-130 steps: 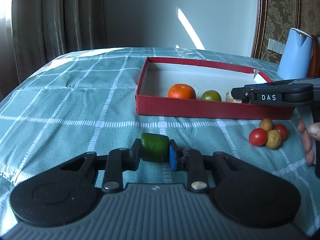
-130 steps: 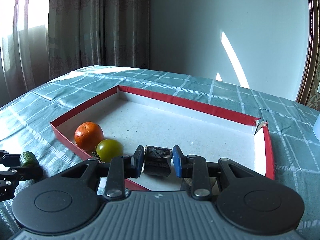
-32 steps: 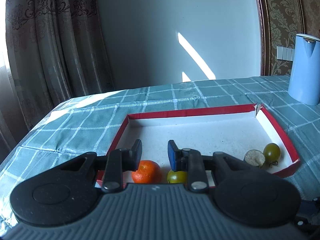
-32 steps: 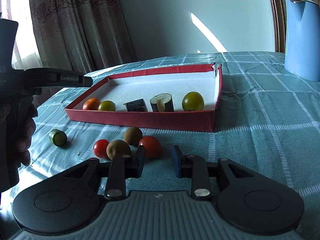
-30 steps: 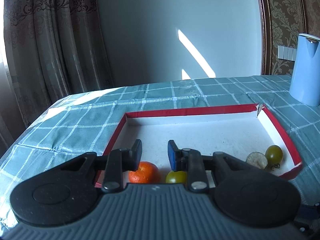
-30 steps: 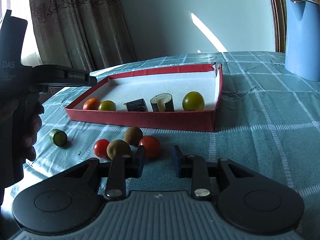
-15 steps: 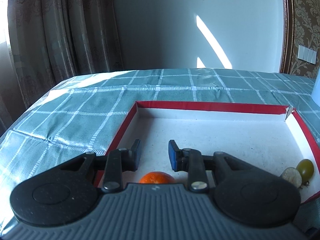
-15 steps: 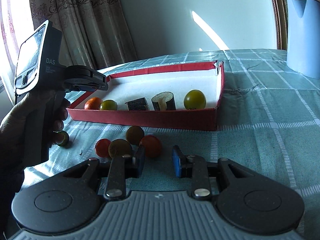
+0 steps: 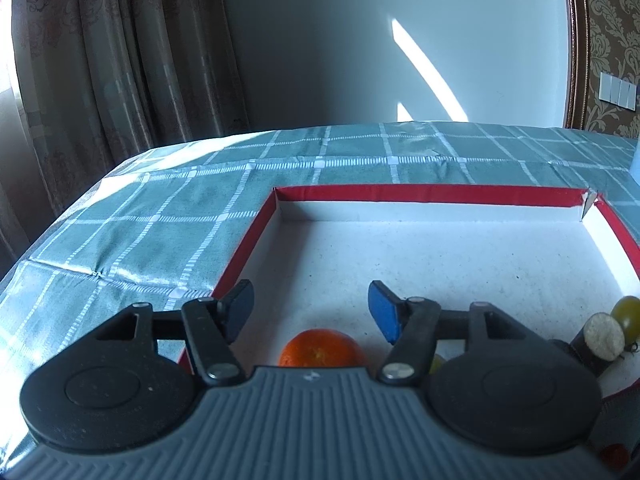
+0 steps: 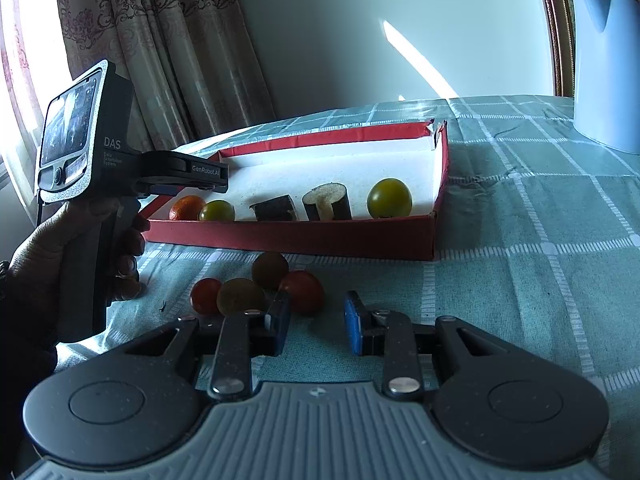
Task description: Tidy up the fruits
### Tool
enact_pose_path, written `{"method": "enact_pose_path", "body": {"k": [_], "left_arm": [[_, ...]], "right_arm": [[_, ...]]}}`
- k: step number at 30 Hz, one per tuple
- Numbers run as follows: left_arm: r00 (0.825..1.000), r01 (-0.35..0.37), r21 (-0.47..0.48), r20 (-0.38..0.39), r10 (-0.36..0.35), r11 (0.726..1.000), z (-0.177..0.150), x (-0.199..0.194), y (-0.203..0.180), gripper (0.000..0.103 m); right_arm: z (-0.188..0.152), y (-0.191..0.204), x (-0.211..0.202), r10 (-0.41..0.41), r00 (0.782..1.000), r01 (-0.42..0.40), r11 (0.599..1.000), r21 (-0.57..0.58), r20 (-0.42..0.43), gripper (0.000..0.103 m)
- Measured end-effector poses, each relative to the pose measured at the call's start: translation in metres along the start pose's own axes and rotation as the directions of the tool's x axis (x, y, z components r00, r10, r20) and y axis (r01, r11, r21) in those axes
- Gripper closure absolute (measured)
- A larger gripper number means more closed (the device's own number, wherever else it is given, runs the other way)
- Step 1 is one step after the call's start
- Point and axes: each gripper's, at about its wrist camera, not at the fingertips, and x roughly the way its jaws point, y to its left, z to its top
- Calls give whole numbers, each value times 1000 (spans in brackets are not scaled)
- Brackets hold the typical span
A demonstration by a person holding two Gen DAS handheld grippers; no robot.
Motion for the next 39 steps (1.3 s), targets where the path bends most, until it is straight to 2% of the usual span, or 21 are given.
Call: {"method": "enact_pose_path", "body": {"k": [10,15,20,22,24,32,36,39], "left_arm": [[999,28,-25,27,-27,999,-6,-33,9,40],[998,34,-19,48,-33,999,-20,-56,17,38],[998,43,-32,54,-41,999,-40,-77,30,19],[998,43,-27,55,-42,999,-49,-84,36,14],[998,35,-24,53,-34,999,-57,-88,41,14],[1000,11,-24,-9,-11,1000,-85,-85,52,0],[994,56,-62,-88,-61,997,-87,-73,59,0],[994,61,-70,-87,-67,996,-89,-74,60,0]], "right_arm": [[0,-1,1,2,1000,-2,1000,7,-1,75],[0,-1,1,-1,1000,1,1000,1,-2,74],[0,1,1,-4,1000,4,1000,-7,-4,74],[0,1,1,-4,1000,4,1000,-7,-4,74],[0,2,1,-8,1000,8,1000,-13,-3,74],[-1,5,0,-20,1000,20,999,-31,-2,74],[-1,8,0,-36,999,36,998,-50,3,74],[-1,10,-3,-36,999,37,997,-62,12,74]]}}
